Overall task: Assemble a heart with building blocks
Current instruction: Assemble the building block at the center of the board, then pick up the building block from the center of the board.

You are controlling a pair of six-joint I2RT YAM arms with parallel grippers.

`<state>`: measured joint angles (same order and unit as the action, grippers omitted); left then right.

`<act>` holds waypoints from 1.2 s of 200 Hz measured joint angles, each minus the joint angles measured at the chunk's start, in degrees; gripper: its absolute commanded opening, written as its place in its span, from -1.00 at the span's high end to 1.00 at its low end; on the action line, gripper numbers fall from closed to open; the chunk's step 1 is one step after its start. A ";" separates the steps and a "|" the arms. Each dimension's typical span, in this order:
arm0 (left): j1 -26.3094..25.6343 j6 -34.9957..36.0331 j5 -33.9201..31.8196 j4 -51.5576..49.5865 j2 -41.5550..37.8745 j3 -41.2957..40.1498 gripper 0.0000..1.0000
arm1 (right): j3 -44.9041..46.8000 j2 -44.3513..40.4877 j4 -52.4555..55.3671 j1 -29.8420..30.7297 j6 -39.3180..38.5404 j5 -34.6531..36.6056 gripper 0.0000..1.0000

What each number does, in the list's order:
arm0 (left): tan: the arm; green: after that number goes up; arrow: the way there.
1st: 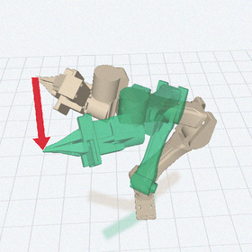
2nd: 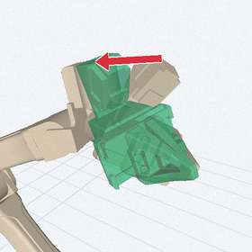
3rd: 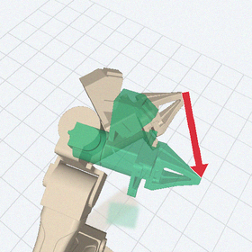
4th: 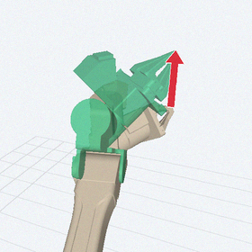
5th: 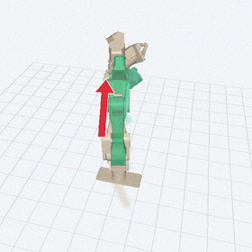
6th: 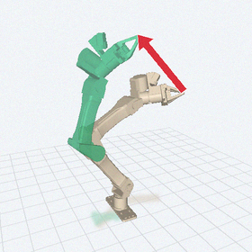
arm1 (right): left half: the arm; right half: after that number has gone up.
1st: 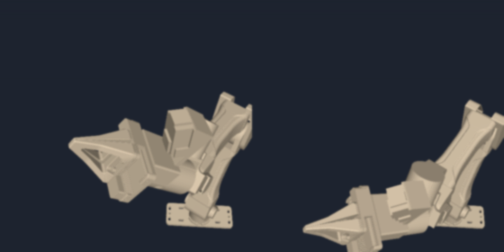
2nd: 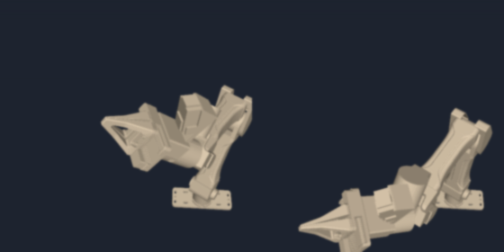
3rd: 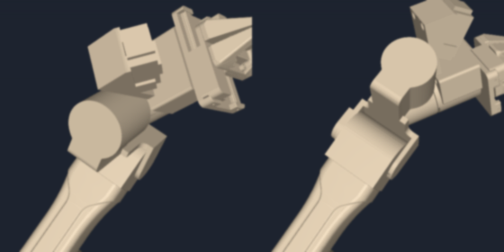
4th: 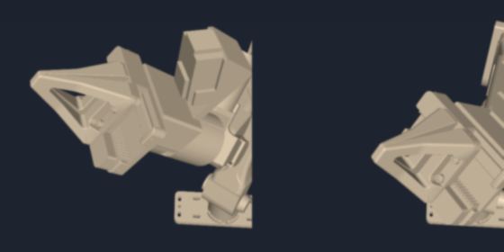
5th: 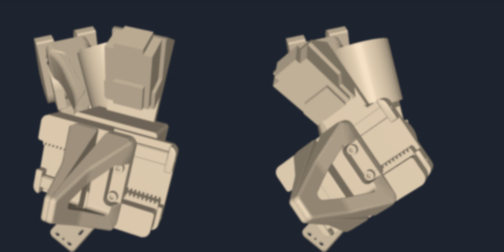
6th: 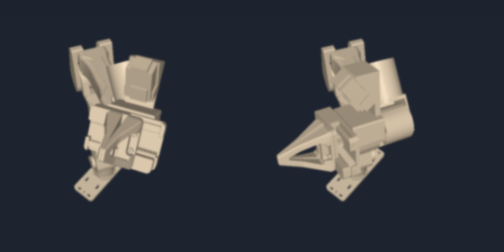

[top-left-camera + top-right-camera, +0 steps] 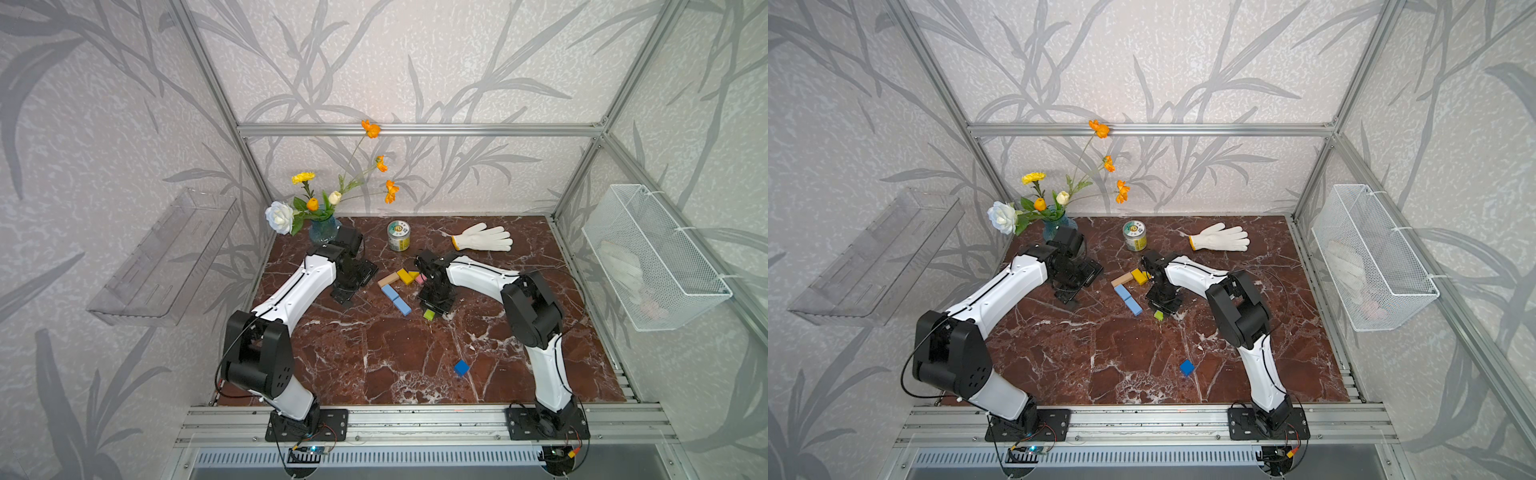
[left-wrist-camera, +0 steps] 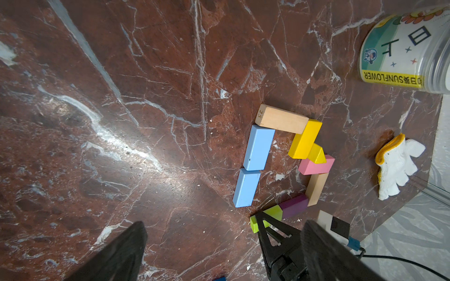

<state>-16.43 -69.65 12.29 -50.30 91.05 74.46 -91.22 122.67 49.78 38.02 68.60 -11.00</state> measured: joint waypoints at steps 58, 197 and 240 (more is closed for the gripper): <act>0.00 0.00 0.35 0.79 0.00 -0.61 -0.99 | -2.27 0.83 1.07 0.09 -1.68 -0.39 -0.98; 1.01 2.43 -0.02 1.68 0.35 0.22 -0.99 | 37.46 -48.04 4.52 9.53 -36.37 6.27 -0.82; 1.01 3.30 -0.11 1.70 0.35 0.22 -0.99 | 43.60 -49.51 3.23 14.43 -31.76 10.03 -0.78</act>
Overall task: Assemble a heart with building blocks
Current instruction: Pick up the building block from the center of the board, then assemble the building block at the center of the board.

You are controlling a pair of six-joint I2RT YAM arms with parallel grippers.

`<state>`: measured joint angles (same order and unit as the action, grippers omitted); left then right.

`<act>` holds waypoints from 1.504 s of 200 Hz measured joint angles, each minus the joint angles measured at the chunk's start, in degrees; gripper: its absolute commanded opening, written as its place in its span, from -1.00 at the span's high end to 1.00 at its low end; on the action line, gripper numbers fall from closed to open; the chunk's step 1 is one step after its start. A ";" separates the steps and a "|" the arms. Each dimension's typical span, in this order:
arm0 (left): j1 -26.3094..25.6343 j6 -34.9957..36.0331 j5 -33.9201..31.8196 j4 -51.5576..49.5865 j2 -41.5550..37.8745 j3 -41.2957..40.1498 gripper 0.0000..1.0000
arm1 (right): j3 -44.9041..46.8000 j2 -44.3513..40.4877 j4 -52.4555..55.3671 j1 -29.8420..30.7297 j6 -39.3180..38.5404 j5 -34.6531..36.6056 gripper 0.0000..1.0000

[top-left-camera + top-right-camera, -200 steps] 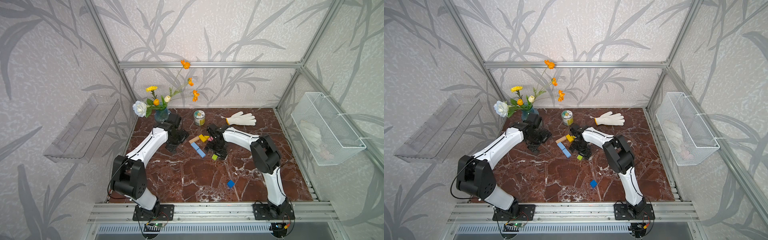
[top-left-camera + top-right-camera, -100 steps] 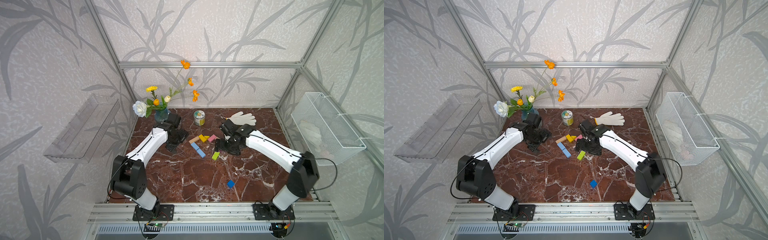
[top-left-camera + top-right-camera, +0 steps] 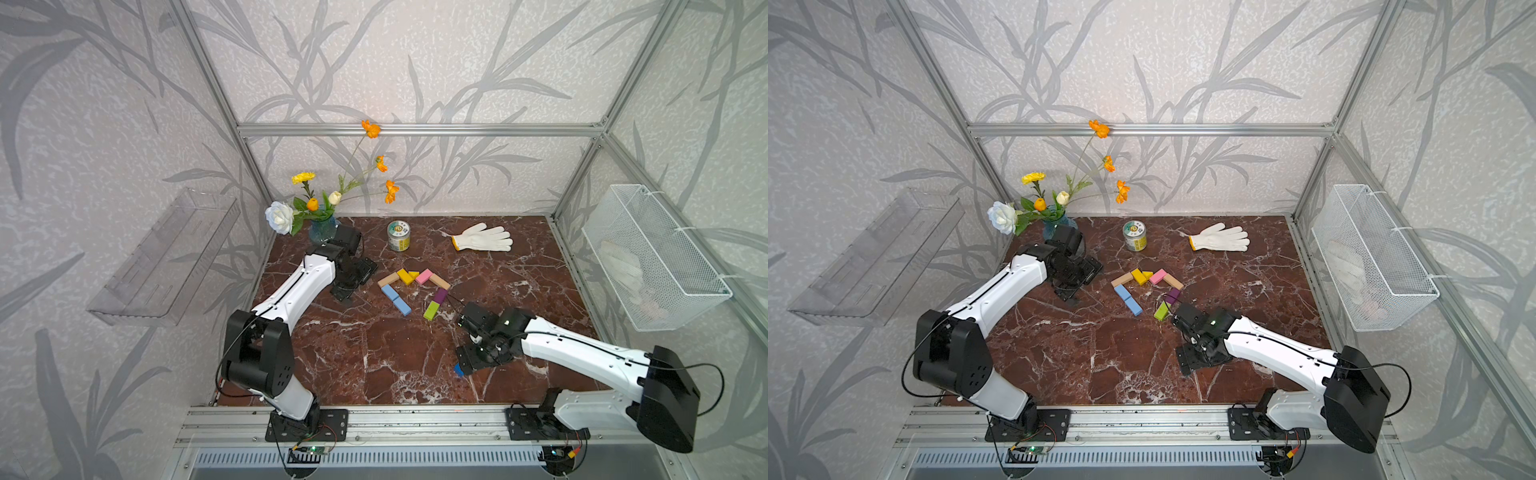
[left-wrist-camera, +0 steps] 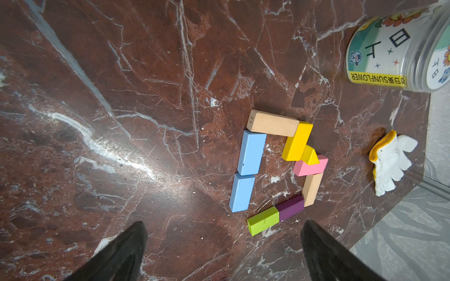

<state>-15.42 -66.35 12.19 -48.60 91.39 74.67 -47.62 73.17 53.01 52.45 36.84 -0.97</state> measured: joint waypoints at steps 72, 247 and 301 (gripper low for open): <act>0.00 0.17 -0.37 0.20 -1.90 -3.80 -0.99 | 1.81 5.53 -7.02 3.76 4.04 3.50 -0.75; 0.31 -0.09 -1.22 0.24 -4.09 -5.53 -0.99 | -11.47 23.26 -13.64 5.38 -1.27 4.44 0.46; 1.29 -0.15 -1.22 0.37 -5.20 -7.04 -0.99 | -28.59 36.68 -12.07 5.38 -11.47 4.59 0.47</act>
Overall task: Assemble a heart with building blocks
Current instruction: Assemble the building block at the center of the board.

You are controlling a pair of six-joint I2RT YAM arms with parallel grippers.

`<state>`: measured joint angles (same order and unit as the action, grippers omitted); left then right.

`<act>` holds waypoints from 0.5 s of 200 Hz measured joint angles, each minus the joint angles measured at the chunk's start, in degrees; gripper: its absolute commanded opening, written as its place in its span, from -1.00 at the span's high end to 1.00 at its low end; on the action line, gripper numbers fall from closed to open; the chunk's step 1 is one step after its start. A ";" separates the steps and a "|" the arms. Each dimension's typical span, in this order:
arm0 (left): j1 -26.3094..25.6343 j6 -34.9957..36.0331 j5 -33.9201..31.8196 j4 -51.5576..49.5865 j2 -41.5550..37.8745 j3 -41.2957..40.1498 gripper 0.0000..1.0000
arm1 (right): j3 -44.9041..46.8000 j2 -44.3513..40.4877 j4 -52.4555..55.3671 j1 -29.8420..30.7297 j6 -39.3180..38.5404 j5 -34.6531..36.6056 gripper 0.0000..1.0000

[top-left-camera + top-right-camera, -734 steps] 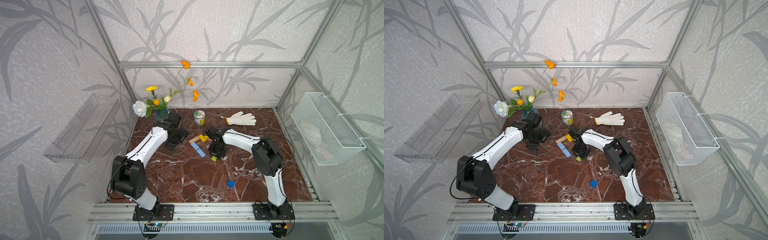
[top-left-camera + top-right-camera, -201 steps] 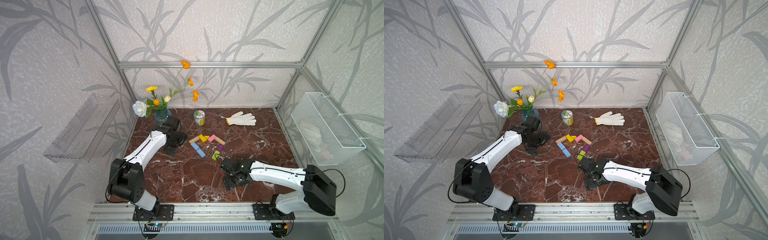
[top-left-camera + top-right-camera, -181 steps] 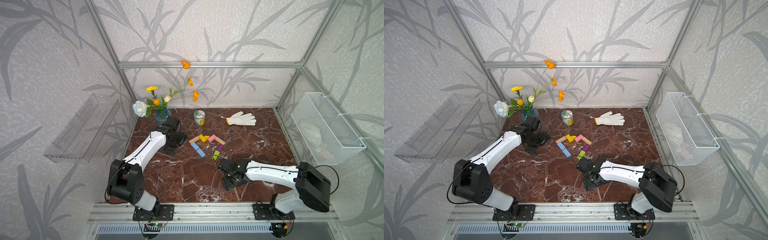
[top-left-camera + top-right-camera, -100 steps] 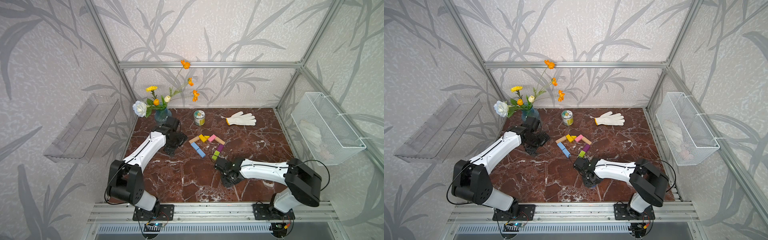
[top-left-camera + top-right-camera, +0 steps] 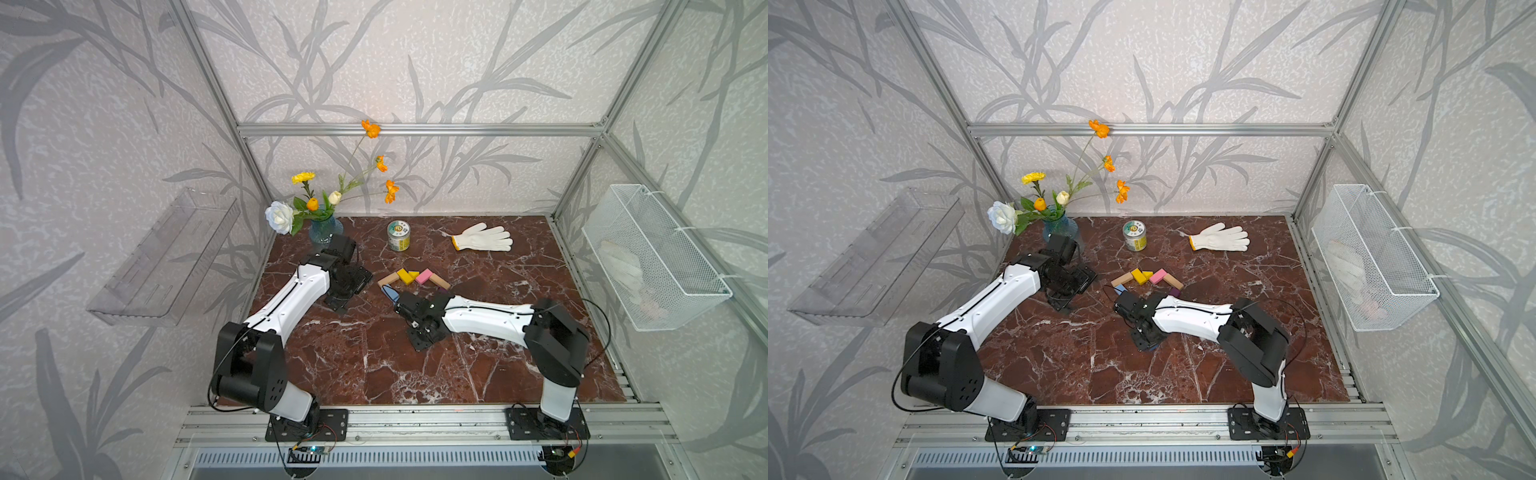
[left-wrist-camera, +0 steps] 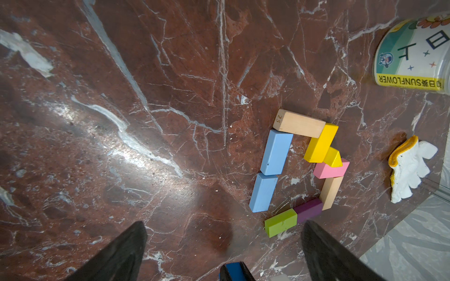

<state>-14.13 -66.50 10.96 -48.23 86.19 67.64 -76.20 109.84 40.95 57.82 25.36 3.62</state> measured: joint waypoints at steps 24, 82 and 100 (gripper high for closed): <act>0.61 -0.04 0.02 0.09 -0.83 -0.63 -0.99 | -5.46 4.44 1.40 -0.02 -3.58 0.35 0.46; 1.90 -0.13 0.24 0.57 -1.77 -1.51 -0.98 | -13.51 9.11 4.35 -2.78 -8.57 0.35 0.48; 2.19 -0.13 0.52 0.87 -1.77 -1.51 -0.99 | -15.47 10.58 4.66 -4.44 -9.51 0.35 0.48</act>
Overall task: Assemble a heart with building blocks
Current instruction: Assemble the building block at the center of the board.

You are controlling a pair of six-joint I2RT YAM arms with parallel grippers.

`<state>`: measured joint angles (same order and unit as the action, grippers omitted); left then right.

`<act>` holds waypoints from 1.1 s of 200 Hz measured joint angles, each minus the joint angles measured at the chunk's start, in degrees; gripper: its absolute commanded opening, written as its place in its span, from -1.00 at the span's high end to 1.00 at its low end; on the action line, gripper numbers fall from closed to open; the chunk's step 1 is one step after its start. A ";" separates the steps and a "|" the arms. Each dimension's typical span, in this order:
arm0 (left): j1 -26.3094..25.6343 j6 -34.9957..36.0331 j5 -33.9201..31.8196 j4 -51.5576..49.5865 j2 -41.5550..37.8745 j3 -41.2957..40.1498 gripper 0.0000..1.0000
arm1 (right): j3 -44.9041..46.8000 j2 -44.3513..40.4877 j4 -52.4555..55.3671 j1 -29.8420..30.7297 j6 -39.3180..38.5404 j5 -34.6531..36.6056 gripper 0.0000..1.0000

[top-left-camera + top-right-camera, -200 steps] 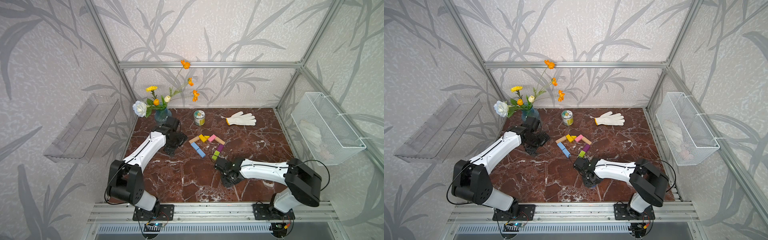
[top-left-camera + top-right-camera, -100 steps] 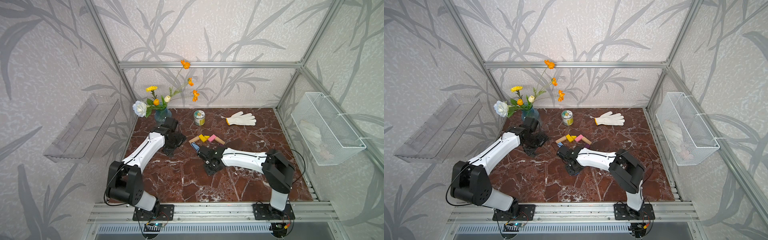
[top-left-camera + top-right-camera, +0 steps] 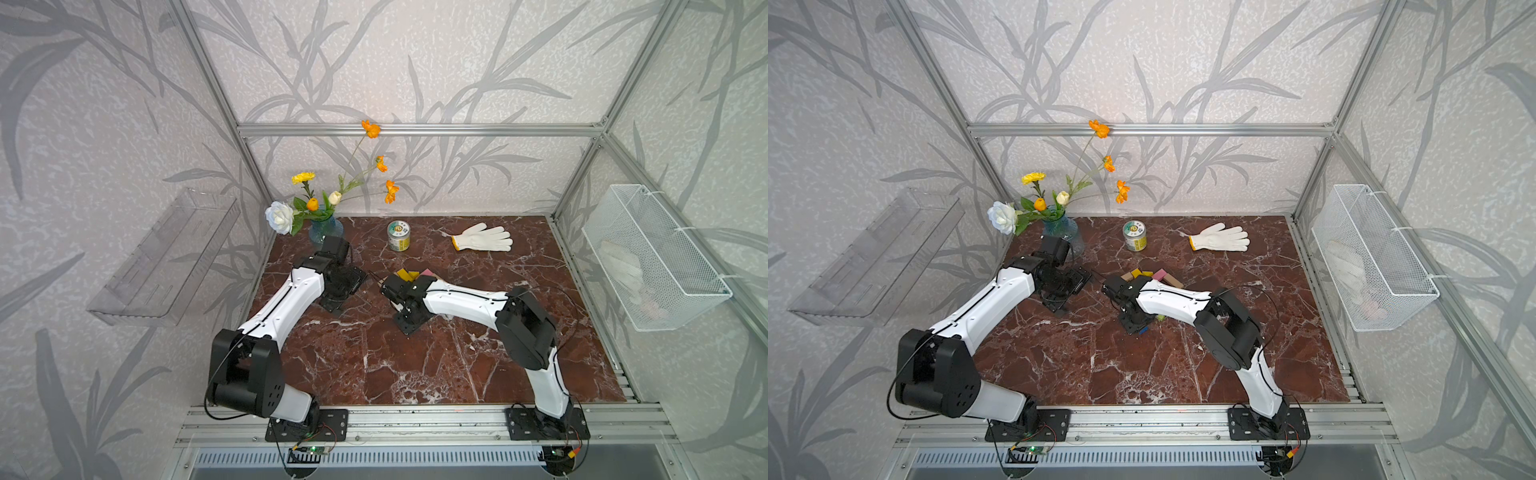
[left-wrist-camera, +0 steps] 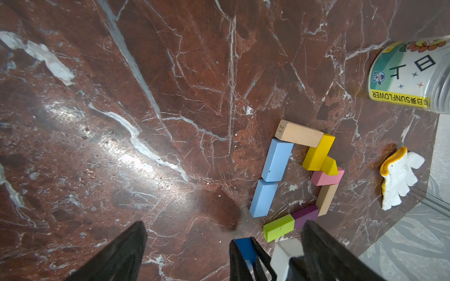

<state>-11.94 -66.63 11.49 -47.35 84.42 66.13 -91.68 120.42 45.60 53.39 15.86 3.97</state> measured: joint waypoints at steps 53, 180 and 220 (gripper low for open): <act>0.63 0.00 0.68 0.72 0.31 0.00 -0.99 | -0.63 1.07 1.53 -2.89 -2.01 0.07 0.49; 1.46 -0.09 1.70 1.44 1.09 0.00 -0.99 | -4.07 4.48 2.71 -4.70 -3.56 -0.57 0.38; 1.64 -0.28 1.99 1.68 1.29 0.00 -0.99 | -6.03 5.51 3.48 -5.07 -4.17 -0.48 -0.74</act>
<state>-10.31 -66.92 13.47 -45.67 85.71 66.13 -97.71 125.93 49.08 48.31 11.68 3.49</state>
